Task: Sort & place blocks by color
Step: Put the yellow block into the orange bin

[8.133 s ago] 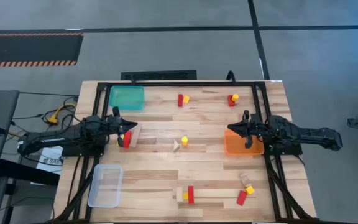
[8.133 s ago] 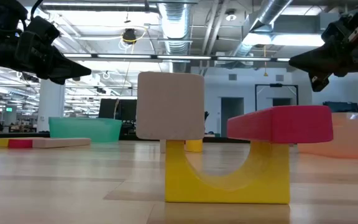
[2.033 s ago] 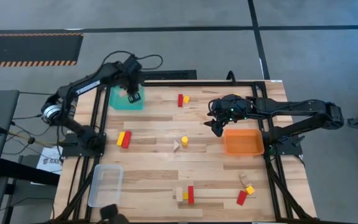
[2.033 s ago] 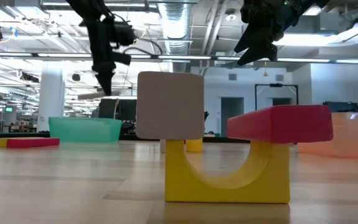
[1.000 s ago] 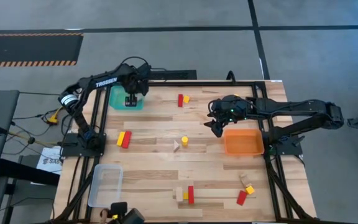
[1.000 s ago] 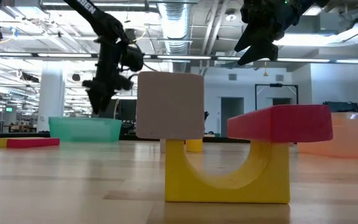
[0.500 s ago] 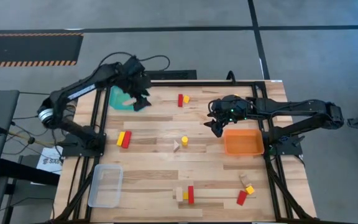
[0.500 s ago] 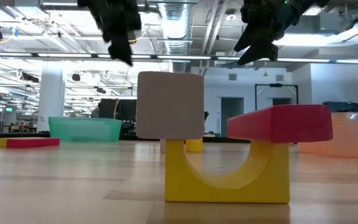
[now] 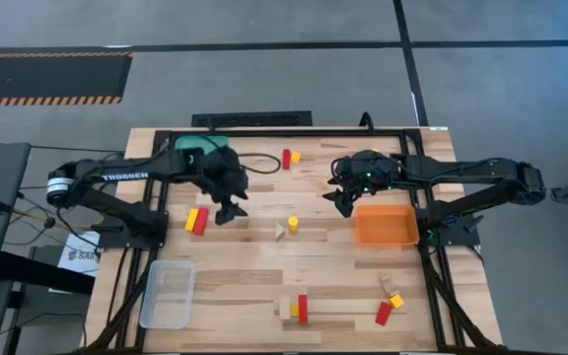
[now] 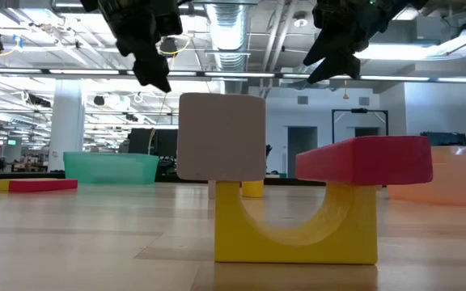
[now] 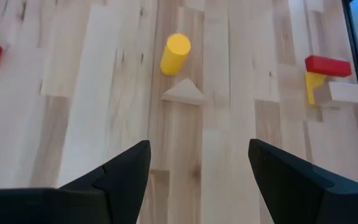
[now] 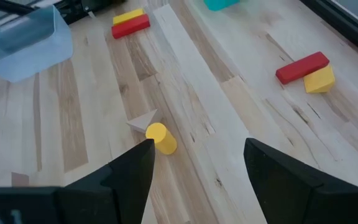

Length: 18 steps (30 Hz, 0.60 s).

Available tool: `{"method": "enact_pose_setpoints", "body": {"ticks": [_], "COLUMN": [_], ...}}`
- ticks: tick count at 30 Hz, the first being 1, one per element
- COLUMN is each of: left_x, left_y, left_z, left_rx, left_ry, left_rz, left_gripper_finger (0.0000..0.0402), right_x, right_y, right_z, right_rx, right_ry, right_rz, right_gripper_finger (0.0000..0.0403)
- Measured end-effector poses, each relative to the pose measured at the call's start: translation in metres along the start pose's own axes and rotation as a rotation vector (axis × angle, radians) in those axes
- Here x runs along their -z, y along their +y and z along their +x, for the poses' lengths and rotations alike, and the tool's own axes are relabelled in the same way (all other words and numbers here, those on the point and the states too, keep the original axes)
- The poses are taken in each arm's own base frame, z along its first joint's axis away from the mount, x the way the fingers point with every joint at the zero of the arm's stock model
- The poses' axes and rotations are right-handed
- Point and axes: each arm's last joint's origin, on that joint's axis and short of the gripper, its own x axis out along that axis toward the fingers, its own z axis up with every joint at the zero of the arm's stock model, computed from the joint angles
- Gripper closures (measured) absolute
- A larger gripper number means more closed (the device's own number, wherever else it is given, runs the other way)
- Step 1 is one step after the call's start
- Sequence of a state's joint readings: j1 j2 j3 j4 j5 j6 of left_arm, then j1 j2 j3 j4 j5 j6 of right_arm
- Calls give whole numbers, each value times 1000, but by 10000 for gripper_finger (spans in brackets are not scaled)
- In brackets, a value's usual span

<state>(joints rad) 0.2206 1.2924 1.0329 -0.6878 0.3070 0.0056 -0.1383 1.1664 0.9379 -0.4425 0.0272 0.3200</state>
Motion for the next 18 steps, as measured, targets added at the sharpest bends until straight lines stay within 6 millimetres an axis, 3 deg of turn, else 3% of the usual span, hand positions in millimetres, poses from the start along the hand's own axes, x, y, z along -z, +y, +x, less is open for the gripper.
{"method": "enact_pose_setpoints", "body": {"ticks": [8, 13, 18], "left_x": [-5, -6, -13], "left_y": [-10, -10, -10], "left_z": [9, 9, 8], "left_rx": [-34, -50, -46], "left_ry": [-31, -39, -112], "left_rz": [-2, -25, -18], "left_gripper_finger": [144, 144, 144], "right_x": [6, 12, 10], "right_y": [-20, -47, -88], "right_z": [-4, -10, -11], "right_rx": [120, 277, 474], "right_ry": [89, 167, 173], "right_rz": [39, 125, 247], "right_gripper_finger": [132, 132, 132]}}
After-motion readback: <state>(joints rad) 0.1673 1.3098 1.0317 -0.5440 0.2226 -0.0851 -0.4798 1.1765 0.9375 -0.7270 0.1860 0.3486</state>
